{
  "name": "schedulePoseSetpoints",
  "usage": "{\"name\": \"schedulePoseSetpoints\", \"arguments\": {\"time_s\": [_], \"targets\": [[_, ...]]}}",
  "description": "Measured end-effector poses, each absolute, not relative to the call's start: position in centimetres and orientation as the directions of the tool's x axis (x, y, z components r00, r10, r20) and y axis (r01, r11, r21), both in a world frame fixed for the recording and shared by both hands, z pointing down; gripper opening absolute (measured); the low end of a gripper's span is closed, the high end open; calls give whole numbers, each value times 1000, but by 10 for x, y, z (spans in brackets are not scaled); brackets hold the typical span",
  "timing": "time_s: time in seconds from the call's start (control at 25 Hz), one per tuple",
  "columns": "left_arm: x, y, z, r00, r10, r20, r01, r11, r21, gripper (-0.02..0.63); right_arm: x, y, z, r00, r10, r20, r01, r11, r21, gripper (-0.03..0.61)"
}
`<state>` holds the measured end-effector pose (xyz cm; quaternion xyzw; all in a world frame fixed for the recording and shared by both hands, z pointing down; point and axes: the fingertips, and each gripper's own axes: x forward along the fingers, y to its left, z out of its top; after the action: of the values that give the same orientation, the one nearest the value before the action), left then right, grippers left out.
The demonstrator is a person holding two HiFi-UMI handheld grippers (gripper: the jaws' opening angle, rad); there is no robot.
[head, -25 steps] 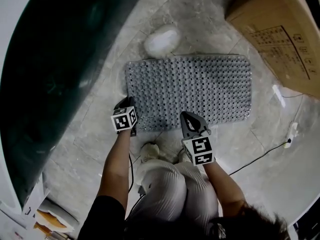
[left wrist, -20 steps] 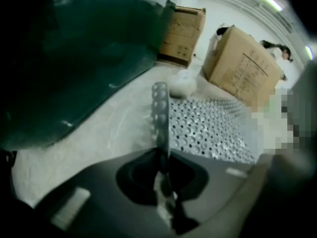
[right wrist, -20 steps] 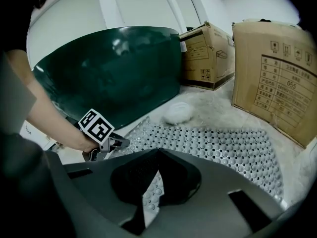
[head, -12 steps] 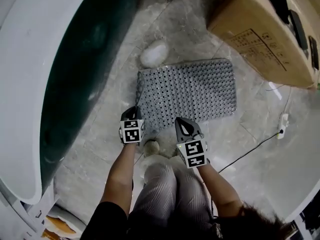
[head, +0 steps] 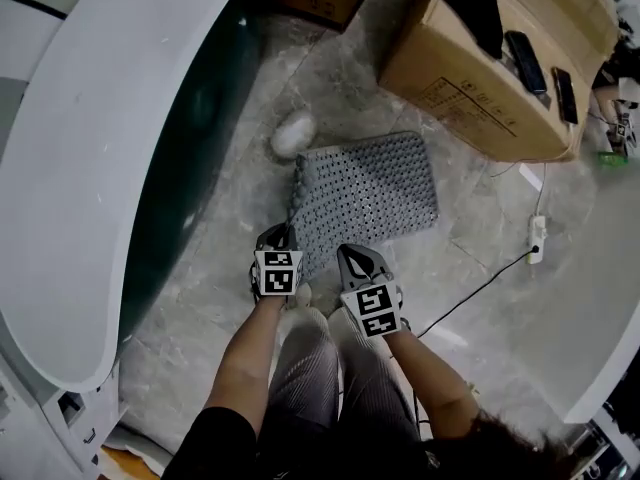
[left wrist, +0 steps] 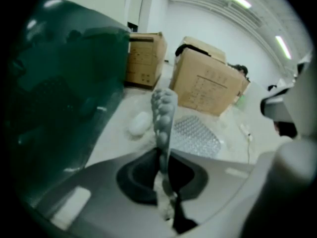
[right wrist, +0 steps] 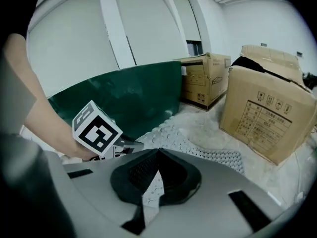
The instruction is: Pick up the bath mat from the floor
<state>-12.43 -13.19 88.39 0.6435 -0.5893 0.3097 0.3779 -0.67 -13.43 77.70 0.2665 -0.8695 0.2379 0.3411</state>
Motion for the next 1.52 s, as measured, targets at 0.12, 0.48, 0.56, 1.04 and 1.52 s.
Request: {"name": "schedulePoseSetpoints", "arguments": {"time_s": [0.12,0.48,0.56,1.04,1.52], "targets": [[-112,-137,849,147,-534,833,-989,-53,141,15,-2,-140,745,-622,-323,713,-638,737,-223,-2],[-88,-153,736,249,-566,786,-968,-153,197,14,16,-165,662,-583,-410,701,-709,678,-193,-2],[-86,-155,712,272,-565,779,-962,-177,207,14,18,-168,643,-580,-421,698,-718,669,-192,-2],[-74,-162,597,352,-596,721,-935,-191,299,14,28,-182,556,-566,-481,669,-743,649,-162,-2],[-72,-128,485,381,-665,642,-910,-149,386,14,58,-170,487,-566,-535,627,-765,625,-157,-2]]}}
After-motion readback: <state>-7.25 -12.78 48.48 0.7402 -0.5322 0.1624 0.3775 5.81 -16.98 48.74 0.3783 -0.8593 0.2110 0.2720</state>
